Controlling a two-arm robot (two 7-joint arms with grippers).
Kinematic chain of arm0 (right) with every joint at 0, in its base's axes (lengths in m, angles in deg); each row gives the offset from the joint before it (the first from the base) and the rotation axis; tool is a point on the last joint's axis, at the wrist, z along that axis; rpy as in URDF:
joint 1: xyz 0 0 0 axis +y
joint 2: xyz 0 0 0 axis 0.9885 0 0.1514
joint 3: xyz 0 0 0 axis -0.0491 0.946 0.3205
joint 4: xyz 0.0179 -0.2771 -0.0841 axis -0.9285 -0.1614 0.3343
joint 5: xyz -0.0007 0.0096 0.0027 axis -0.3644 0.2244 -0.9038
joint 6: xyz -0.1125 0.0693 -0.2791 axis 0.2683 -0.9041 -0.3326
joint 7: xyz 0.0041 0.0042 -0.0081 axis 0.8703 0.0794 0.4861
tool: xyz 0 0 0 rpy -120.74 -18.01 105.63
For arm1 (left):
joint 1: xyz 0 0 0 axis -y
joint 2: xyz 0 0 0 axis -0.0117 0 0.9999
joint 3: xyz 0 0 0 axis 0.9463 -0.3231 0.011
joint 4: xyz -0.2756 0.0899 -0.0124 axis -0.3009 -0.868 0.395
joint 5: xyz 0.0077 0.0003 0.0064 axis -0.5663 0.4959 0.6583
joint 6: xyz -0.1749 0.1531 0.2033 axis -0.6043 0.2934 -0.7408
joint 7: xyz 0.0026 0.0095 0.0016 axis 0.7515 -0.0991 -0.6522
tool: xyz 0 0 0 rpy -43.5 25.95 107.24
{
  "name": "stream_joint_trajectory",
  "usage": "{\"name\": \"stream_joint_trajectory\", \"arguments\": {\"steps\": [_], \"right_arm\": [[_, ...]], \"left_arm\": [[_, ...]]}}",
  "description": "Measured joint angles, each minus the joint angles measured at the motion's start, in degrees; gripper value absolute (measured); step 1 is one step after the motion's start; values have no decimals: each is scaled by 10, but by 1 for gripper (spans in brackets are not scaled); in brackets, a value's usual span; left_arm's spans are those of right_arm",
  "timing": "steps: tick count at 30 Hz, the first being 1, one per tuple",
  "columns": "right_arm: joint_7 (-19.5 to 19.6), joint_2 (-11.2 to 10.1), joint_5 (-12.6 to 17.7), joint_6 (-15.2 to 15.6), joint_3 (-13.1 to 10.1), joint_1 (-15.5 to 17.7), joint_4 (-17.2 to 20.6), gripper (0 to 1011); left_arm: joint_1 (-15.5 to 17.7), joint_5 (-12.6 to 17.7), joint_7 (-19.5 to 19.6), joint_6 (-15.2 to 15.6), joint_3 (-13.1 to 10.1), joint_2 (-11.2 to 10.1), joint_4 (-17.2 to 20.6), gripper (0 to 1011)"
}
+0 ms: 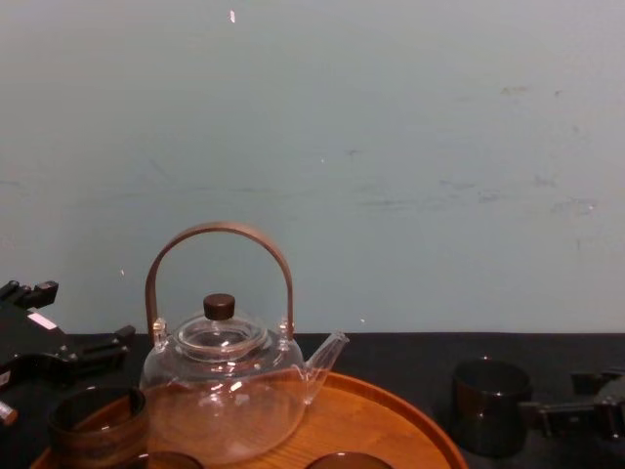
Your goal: Pick up the glass from the table and place it on the tray.
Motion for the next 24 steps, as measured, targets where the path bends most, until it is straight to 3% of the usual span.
{"name": "stream_joint_trajectory", "arguments": {"steps": [24], "right_arm": [[-16,52,-42,-9,20,-59,-81,1002]], "left_arm": [[0,0,0,0,0,0,0,1001]]}}
